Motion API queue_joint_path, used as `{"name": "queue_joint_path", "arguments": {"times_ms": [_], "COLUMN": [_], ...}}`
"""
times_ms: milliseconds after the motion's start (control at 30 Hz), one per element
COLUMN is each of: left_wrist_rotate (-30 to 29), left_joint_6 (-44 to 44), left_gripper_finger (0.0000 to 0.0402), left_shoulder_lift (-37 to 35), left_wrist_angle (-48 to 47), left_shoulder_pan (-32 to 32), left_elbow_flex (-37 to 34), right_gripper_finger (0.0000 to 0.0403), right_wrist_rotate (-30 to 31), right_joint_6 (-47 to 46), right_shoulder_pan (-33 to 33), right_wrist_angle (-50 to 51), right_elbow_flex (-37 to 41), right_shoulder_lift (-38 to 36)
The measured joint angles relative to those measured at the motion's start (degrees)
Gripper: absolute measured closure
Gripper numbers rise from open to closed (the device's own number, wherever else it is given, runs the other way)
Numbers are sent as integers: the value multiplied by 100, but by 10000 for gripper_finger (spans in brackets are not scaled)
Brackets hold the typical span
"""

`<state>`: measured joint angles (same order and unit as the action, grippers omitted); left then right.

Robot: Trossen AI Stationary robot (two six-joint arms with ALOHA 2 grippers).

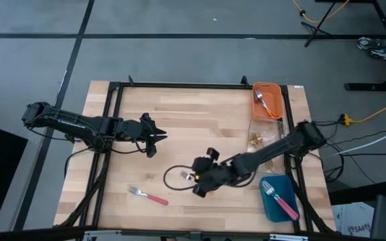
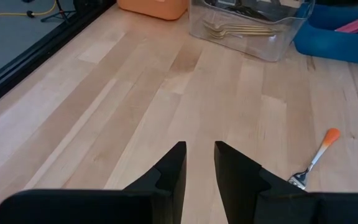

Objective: Sort silverware by color (type)
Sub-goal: Put the orange fork into the orange bin

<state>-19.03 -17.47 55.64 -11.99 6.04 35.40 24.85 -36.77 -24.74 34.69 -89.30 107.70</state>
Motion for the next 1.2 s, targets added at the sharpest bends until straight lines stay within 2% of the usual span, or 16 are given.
{"name": "queue_joint_path", "arguments": {"times_ms": [467,767,1000,1200], "left_wrist_rotate": [0,-1,-1,0], "left_joint_6": [-6,-37,-44,-48], "left_gripper_finger": [324,324,324,324], "left_shoulder_lift": [0,0,0,0], "left_wrist_angle": [4,3,20,72], "left_shoulder_pan": [0,0,0,0], "left_elbow_flex": [0,-2,-9,-9], "right_gripper_finger": [251,251,251,251], "right_wrist_rotate": [-385,-802,-1527,-1843], "right_joint_6": [-30,-30,-23,36], "right_shoulder_pan": [18,204,330,431], "right_wrist_angle": [-91,-218,-391,-594], "right_elbow_flex": [4,2,7,-1], "right_shoulder_lift": [1136,1207,1446,1602]}}
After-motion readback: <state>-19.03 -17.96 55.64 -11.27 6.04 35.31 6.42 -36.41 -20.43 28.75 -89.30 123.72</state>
